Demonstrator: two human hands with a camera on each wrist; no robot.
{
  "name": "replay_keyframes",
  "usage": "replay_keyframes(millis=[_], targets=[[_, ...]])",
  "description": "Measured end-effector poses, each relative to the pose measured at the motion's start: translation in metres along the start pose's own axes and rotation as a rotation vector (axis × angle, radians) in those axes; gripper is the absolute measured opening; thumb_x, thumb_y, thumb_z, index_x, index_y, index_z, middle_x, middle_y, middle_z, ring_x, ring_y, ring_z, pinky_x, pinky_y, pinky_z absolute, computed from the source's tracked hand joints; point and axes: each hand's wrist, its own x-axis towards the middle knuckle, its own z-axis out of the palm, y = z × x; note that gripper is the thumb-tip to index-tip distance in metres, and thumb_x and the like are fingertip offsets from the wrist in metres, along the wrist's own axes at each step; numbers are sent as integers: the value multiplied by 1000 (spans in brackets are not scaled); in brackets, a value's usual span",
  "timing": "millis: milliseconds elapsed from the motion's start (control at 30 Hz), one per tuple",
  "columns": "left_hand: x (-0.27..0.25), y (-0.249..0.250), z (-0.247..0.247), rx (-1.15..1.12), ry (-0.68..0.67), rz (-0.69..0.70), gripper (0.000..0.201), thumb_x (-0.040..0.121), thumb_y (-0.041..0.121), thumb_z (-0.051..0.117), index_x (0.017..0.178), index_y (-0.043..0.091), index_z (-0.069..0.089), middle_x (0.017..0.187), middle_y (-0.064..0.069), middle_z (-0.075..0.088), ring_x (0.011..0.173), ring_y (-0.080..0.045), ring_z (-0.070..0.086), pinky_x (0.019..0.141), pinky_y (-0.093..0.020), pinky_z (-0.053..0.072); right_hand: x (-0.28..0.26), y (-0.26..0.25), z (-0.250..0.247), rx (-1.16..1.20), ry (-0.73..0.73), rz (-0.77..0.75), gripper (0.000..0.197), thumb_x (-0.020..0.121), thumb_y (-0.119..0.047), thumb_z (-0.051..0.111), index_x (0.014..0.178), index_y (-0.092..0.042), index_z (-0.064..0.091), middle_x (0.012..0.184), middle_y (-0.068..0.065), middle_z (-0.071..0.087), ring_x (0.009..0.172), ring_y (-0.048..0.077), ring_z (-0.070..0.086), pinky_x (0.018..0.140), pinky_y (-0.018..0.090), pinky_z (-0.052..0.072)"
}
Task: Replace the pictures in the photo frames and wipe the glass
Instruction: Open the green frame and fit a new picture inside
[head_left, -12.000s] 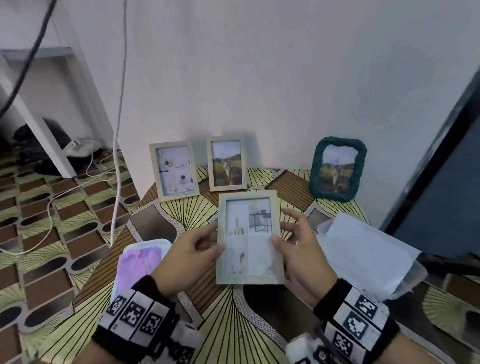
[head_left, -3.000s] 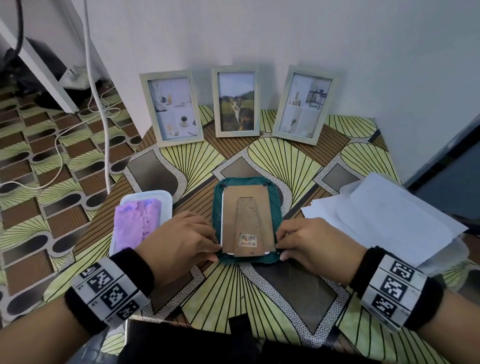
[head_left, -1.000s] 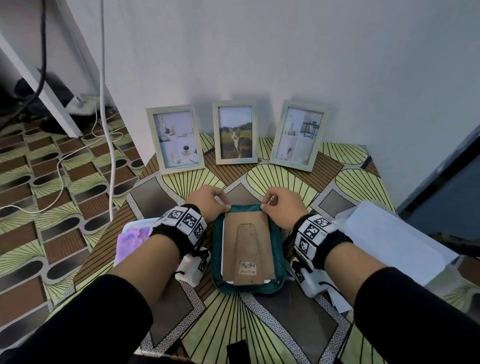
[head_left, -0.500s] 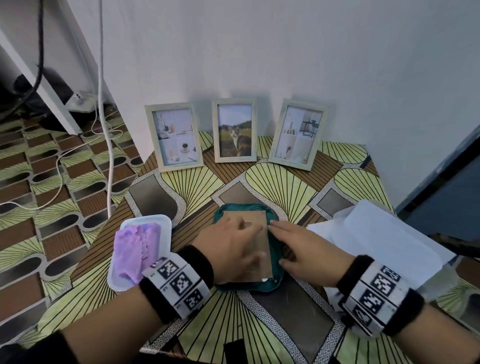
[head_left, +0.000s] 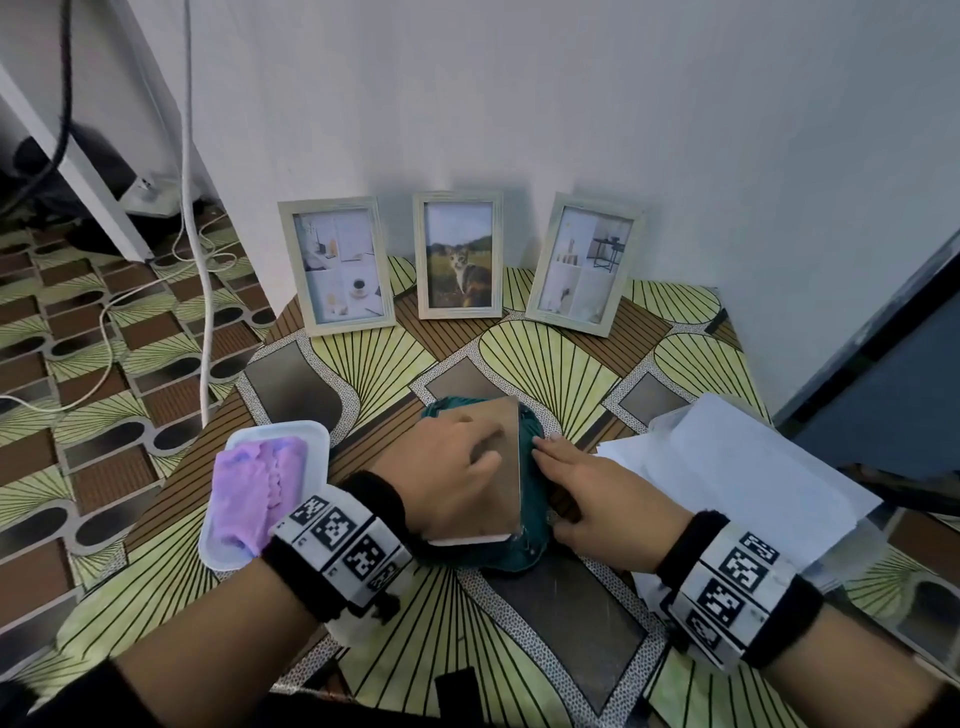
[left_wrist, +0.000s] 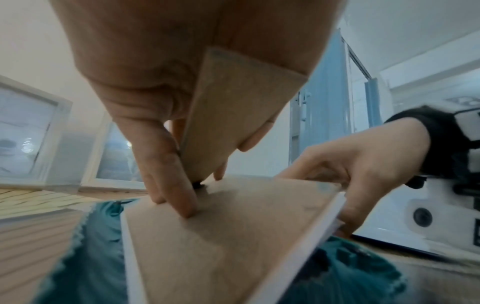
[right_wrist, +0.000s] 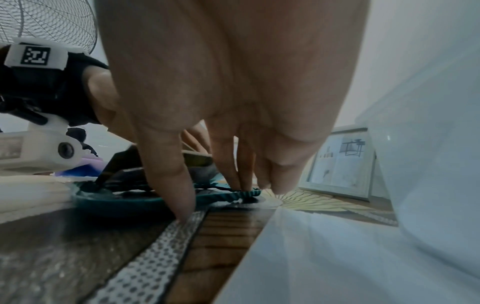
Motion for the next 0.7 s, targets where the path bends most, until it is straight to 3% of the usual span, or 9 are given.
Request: replay_keyframes(millis=[133, 200, 267, 300, 367, 433, 533, 700], targets=[[-6, -2, -2, -62, 40, 59, 46, 99, 23, 38, 143, 29, 47, 149, 9, 44, 128, -15, 48, 106, -34, 39, -1, -3, 0, 2, 7, 30, 66, 93, -16, 47, 155, -14, 25, 164, 0, 17, 152, 12, 7, 122, 32, 21], [-8, -3, -2, -81, 51, 66, 46, 99, 22, 38, 143, 30, 47, 148, 10, 45, 126, -15, 50, 103, -37, 42, -1, -9, -3, 34, 41, 54, 53, 96, -18, 41, 149, -15, 37, 158, 1, 32, 149, 17, 22, 118, 37, 30], [-10, -3, -3, -80, 39, 67, 46, 99, 22, 38, 142, 30, 48, 147, 10, 46, 125, -15, 50, 102, -38, 43, 1, -15, -6, 55, 95, 74, 32, 99, -26, 42, 129, -19, 51, 132, 1, 55, 127, 22, 49, 100, 40, 44], [-10, -3, -3, -78, 29, 71, 45, 99, 22, 38, 142, 30, 48, 146, 10, 47, 125, -15, 50, 102, -39, 43, 2, -18, -7, 45, 119, 76, 26, 99, -31, 43, 121, -20, 52, 118, -1, 58, 114, 22, 54, 91, 40, 47], [-9, -3, -4, -93, 19, 80, 44, 99, 20, 38, 140, 29, 51, 144, 10, 49, 125, -14, 50, 102, -37, 42, 5, -22, -9, 7, 135, 69, 26, 98, -37, 45, 117, -20, 53, 107, -2, 58, 103, 21, 56, 85, 40, 48], [-7, -6, -5, -141, 33, 88, 43, 98, 18, 40, 139, 25, 53, 144, 10, 50, 127, -10, 47, 106, -28, 38, 7, -24, -10, -4, 139, 64, 29, 97, -39, 47, 119, -20, 53, 109, -1, 57, 104, 21, 55, 85, 40, 48], [-8, -11, -9, -188, 67, 114, 43, 96, 15, 43, 136, 26, 57, 143, 11, 52, 127, -5, 46, 100, -15, 33, 9, -24, -8, 0, 114, 58, 35, 96, -39, 51, 124, -19, 52, 120, -1, 54, 111, 20, 54, 89, 40, 48], [-17, -20, -27, -211, 105, 66, 48, 92, 32, 39, 138, 32, 53, 148, 9, 47, 134, -8, 42, 112, -28, 34, 8, -19, 0, -70, 49, 18, 43, 91, -45, 58, 125, -19, 52, 134, -2, 42, 123, 18, 46, 92, 38, 49]])
